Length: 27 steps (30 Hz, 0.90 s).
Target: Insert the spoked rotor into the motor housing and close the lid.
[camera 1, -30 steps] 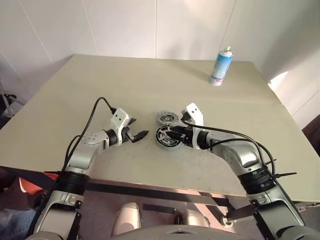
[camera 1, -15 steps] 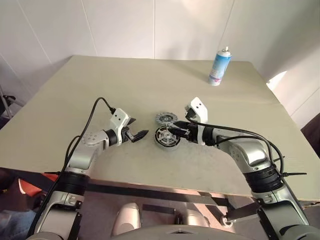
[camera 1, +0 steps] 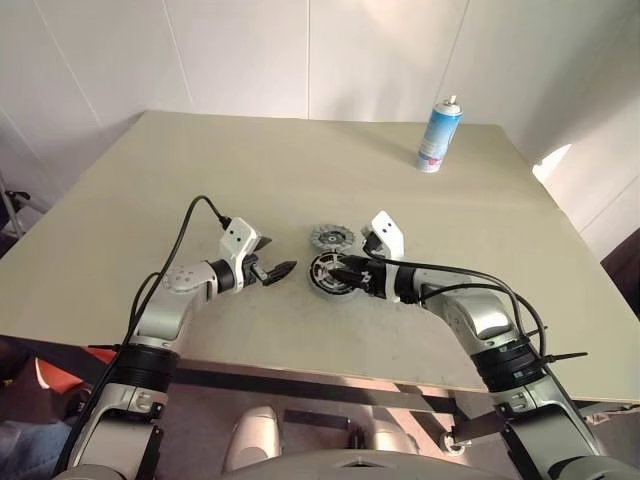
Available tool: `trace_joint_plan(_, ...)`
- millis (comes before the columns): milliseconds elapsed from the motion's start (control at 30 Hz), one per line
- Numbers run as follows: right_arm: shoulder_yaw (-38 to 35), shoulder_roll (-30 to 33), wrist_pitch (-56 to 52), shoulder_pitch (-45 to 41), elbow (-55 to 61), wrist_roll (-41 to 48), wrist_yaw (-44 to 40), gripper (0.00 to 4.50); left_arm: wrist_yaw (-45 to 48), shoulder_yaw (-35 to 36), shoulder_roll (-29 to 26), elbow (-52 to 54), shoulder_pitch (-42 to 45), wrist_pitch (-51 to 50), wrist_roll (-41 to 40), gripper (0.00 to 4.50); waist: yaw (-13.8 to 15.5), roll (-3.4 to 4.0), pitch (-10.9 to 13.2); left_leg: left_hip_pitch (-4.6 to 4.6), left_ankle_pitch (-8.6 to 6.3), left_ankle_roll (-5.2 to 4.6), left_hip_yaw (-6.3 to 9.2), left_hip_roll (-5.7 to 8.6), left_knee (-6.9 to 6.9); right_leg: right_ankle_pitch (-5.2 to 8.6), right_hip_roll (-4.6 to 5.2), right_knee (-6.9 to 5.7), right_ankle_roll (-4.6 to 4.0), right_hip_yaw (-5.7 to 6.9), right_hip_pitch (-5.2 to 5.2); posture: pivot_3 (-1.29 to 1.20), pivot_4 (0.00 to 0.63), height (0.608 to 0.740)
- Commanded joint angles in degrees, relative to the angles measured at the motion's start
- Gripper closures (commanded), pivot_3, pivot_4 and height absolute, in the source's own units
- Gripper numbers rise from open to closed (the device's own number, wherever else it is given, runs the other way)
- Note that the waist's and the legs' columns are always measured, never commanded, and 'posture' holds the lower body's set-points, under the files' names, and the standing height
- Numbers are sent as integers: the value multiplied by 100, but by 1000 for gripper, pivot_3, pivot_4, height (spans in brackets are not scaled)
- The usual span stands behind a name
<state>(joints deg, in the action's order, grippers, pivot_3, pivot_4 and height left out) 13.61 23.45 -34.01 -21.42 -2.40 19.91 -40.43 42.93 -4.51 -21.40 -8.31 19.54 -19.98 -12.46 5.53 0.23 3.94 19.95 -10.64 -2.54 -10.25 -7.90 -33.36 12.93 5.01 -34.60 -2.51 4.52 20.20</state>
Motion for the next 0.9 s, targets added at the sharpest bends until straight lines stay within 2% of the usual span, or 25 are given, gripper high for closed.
trace_joint_plan(33,-108,134,143,-45,-23,-160,-123,2530,-18,58,-21,141,68,77,-22,0,1,0,0,-3,0,0,0,0,0,0,0,6,1,0,-5,0,0,740)
trace_joint_plan(267,-249,762,487,-369,921,-110,-861,2530,-29,35,33,121,90,92,-22,0,8,-1,2,31,1,1,-1,3,0,-1,2,1,1,-4,19,0,0,740)
trace_joint_plan(433,228,1892,1440,-645,1095,-811,-2060,2530,-19,31,66,77,129,104,-18,0,23,0,0,105,2,-1,3,-1,8,-26,-5,-14,-45,-1,91,0,0,740)
trace_joint_plan(533,529,2283,2110,-959,754,-1322,-2604,2530,-24,22,95,51,149,120,-13,0,7,0,0,128,-5,-13,2,0,4,-24,-5,-11,-47,-1,107,0,0,740)
trace_joint_plan(700,915,2388,2834,-1156,542,-1676,-3326,2530,-43,21,150,23,157,149,0,0,9,-1,0,121,-6,-15,2,-2,-2,-23,-4,-12,-49,0,100,0,0,740)
trace_joint_plan(900,1230,2139,3293,-1162,419,-2032,-3591,2530,-137,60,191,111,42,159,-14,0,2,0,1,120,-8,-19,3,-3,-16,-24,-4,-14,-50,0,94,0,0,740)
